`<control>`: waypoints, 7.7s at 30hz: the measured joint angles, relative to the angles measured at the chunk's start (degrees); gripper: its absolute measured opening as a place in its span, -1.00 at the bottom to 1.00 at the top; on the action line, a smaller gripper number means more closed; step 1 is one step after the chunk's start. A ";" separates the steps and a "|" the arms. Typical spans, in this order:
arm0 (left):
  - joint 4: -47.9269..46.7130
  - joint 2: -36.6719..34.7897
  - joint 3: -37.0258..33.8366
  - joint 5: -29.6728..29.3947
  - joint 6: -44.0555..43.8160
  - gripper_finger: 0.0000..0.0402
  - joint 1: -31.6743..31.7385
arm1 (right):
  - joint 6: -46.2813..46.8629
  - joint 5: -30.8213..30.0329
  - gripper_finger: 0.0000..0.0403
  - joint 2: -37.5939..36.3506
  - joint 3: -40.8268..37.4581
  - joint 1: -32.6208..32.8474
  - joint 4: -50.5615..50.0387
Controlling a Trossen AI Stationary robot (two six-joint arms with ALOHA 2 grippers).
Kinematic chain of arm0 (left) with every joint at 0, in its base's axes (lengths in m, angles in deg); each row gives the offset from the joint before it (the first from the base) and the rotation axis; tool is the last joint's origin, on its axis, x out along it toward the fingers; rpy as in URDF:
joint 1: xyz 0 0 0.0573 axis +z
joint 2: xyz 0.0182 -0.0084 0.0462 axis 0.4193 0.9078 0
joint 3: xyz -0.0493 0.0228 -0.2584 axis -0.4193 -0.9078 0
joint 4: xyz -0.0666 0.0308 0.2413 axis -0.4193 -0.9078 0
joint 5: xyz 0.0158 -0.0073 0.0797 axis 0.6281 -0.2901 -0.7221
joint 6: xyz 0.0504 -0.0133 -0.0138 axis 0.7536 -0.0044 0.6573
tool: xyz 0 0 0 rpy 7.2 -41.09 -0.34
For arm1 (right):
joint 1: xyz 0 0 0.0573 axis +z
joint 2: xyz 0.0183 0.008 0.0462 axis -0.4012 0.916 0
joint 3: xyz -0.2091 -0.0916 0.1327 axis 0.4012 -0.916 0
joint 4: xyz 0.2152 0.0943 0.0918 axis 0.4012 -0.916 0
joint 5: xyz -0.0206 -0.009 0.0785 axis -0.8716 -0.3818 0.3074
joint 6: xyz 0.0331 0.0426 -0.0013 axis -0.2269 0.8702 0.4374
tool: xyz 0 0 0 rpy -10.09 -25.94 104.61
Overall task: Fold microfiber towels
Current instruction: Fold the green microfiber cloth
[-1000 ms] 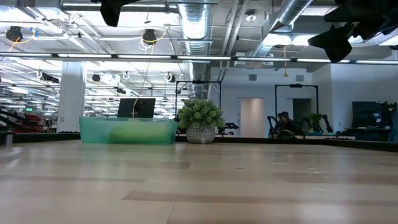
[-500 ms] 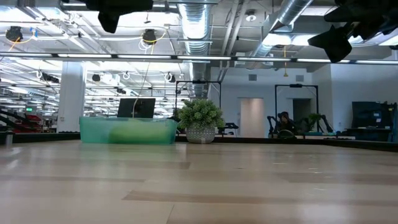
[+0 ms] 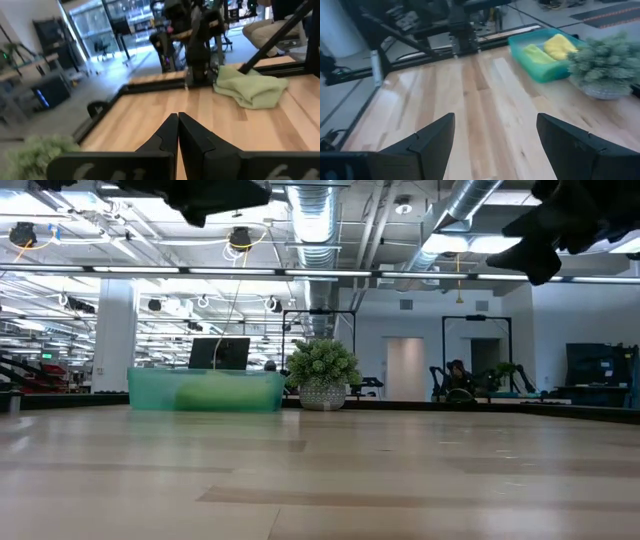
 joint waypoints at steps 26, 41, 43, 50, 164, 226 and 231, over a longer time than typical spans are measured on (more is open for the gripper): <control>6.00 0.02 0.00 1.74 7.87 -0.98 5.93 | 10.86 9.12 0.52 19.88 11.17 7.01 -6.00; 5.70 0.02 0.00 8.18 4.42 -0.98 9.31 | 29.09 -4.06 0.52 41.97 12.94 12.97 -3.38; 5.84 0.02 0.00 8.55 4.21 -0.98 9.31 | 27.27 0.44 0.52 45.11 14.09 11.91 -4.85; 6.23 0.02 0.00 9.24 4.06 -0.98 9.31 | 33.13 4.87 0.52 53.32 23.67 11.46 -37.42; -3.42 16.56 15.43 27.11 11.63 -0.37 16.71 | -16.67 -15.16 -0.94 18.27 26.10 6.04 2.89; -26.90 35.76 33.83 -26.54 14.79 -0.99 7.88 | -8.74 -17.55 -0.90 27.23 25.38 33.50 -0.98; -41.07 23.09 33.83 -17.25 8.75 -0.99 5.71 | -10.55 -18.30 -0.92 27.23 25.38 35.73 6.83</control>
